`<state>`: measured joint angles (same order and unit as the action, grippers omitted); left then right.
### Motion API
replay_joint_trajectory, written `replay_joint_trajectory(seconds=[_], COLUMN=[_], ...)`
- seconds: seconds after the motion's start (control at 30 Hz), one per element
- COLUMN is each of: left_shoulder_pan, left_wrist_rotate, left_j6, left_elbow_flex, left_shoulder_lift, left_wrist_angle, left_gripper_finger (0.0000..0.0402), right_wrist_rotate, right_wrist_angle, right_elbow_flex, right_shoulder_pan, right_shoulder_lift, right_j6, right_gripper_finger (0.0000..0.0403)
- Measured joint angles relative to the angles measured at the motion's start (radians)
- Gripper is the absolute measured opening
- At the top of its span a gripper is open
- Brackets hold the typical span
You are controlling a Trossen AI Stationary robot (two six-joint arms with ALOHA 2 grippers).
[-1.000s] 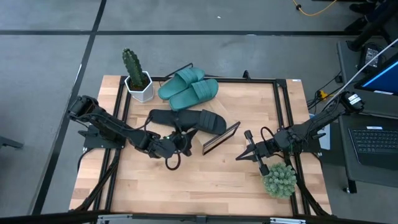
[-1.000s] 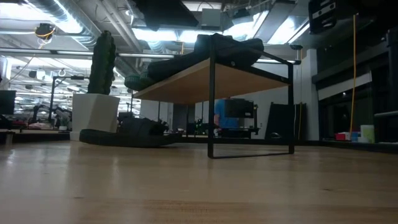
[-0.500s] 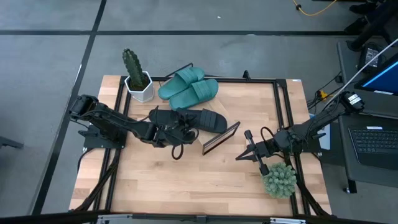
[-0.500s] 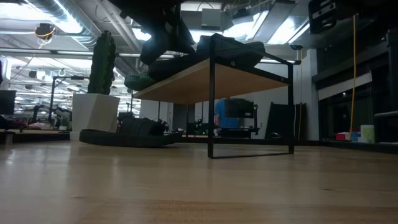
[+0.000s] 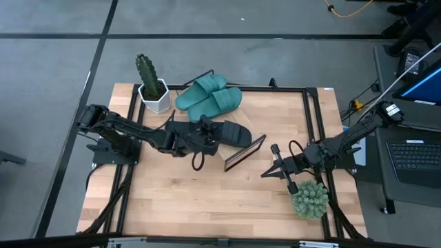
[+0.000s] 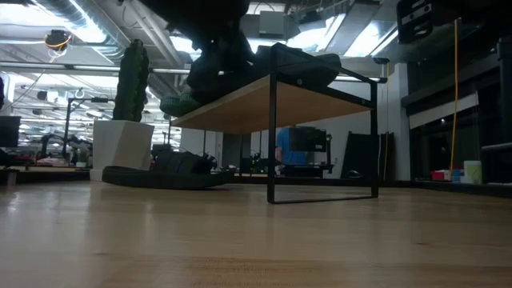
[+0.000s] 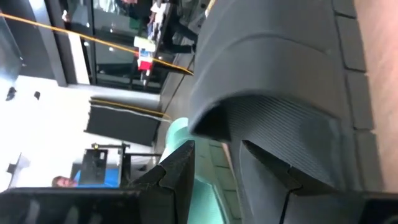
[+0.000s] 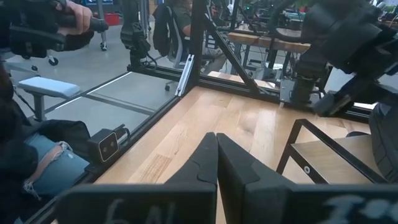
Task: Pick and place slides into the shelf
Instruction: Put the bottom black slipper onto the shelf
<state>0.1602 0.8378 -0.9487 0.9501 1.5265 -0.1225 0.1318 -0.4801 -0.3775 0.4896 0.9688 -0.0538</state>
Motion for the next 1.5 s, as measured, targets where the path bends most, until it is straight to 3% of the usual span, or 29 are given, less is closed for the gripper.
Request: replay_joint_trajectory(seconds=[0.27,0.5,0.7,1.33,1.5], left_shoulder_pan=[-0.012,-0.009,-0.007,0.021,0.018], left_wrist_rotate=[-0.007,-0.122,-0.137,-0.124,-0.034], left_j6=[-0.087,-0.102,-0.110,-0.151,-0.159], left_elbow_flex=[0.000,0.000,0.000,0.000,0.000], left_shoulder_lift=[0.000,0.000,0.000,0.000,0.000], left_wrist_angle=[-0.060,-0.083,-0.083,-0.120,-0.156], left_gripper_finger=[0.0120,0.0120,0.0116,0.0007,0.0005], right_wrist_rotate=[0.001,0.001,0.001,0.020,0.019], right_wrist_angle=[0.000,0.000,0.000,0.000,0.000], right_elbow_flex=[0.000,0.000,0.000,0.000,0.000], right_shoulder_pan=[0.000,0.000,0.000,0.000,0.000], right_shoulder_lift=[0.000,0.000,0.000,0.000,0.000], right_j6=[0.046,0.047,0.047,0.051,0.051], right_gripper_finger=[0.0003,0.0003,0.0003,0.0003,0.0003])
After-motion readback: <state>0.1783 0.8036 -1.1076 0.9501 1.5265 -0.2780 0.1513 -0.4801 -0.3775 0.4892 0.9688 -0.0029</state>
